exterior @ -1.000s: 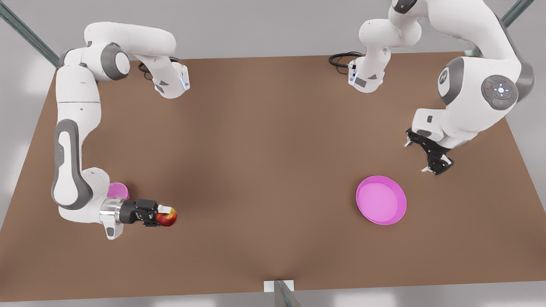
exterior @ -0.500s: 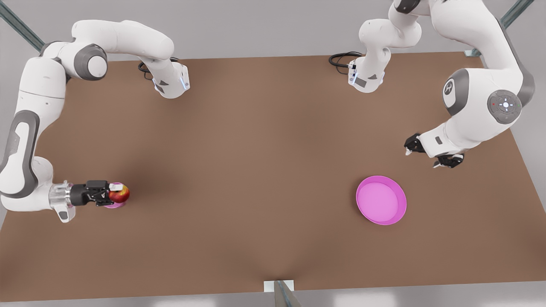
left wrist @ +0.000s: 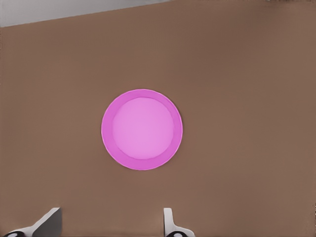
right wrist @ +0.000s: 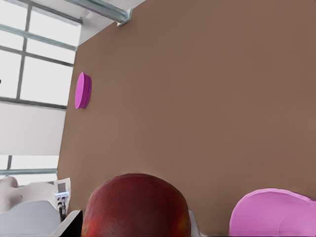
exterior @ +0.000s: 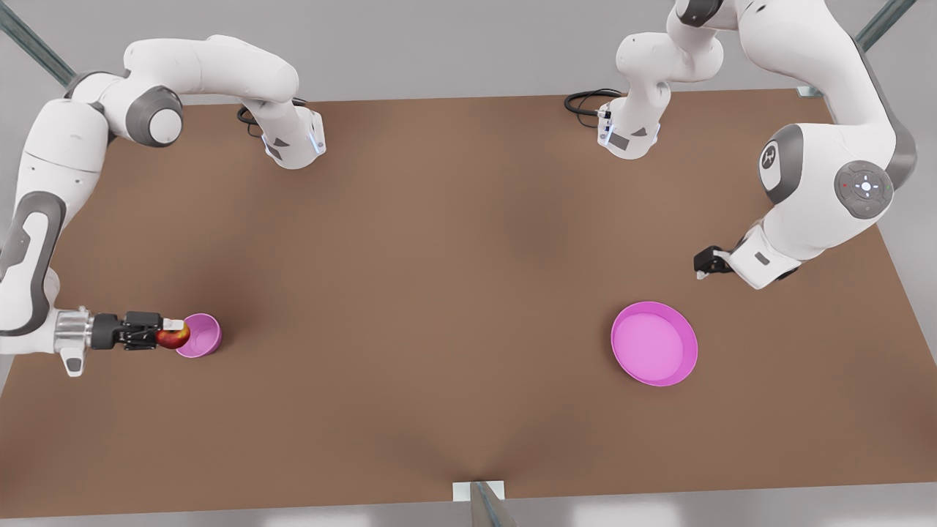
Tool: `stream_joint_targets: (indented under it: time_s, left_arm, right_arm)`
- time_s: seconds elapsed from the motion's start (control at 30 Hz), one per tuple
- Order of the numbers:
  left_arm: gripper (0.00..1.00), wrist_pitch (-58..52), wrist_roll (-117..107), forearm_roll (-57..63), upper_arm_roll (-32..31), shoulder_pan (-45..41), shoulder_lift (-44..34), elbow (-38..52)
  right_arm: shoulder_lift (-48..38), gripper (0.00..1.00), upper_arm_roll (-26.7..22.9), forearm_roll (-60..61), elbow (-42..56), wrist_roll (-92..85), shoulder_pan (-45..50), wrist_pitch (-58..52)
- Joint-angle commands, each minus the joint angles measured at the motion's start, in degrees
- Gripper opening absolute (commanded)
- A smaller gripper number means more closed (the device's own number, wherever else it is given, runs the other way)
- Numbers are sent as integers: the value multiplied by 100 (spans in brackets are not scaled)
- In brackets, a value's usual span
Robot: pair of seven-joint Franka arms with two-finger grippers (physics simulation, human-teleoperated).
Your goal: Use the left arm to pick up the apple from the plate, transfer it to the gripper of the right arm, and then use the right arm to place it into the bowl
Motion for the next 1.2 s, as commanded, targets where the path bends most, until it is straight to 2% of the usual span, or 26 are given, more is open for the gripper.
stream_joint_targets:
  time_s: [0.0,0.4,0.43,0.5,0.7,0.77,0.83,0.9,0.93,1.0,1.17]
  left_arm:
    - [100,8,-1615,1,0,0,2,3]
    - [100,60,-1615,1,0,9,99,3]
    - [100,60,-1580,1,0,18,99,3]
    - [100,60,-1571,10,-9,18,99,3]
    - [100,60,-1562,10,-9,9,99,12]
    - [100,52,-1553,36,-9,-9,143,82]
    - [100,43,-693,36,-9,-9,205,170]
    - [100,52,-657,45,-9,-9,275,214]
    - [100,52,-657,45,-9,-9,310,258]
    - [100,52,-657,45,-9,-17,310,258]
    - [100,17,-657,36,-9,-26,284,258]
  right_arm:
    - [46,67,-4,-344,1,-123,7,347]
    - [135,67,22,-1434,-52,-158,34,821]
    - [134,74,22,-1434,-52,-149,34,821]
    - [126,100,22,-1461,-52,-149,43,821]
    - [21,100,83,-1610,10,-88,78,812]
    - [-716,100,75,-2539,615,306,876,769]
    - [-1886,100,84,-4060,642,2247,2264,777]
    - [-2440,100,110,-4554,599,3883,2916,506]
    - [-2686,100,294,-4528,441,4552,2882,267]
    - [-4021,100,338,-4362,-1290,4728,2662,1251]
    - [-3689,100,347,-4238,-1238,5168,2679,1427]
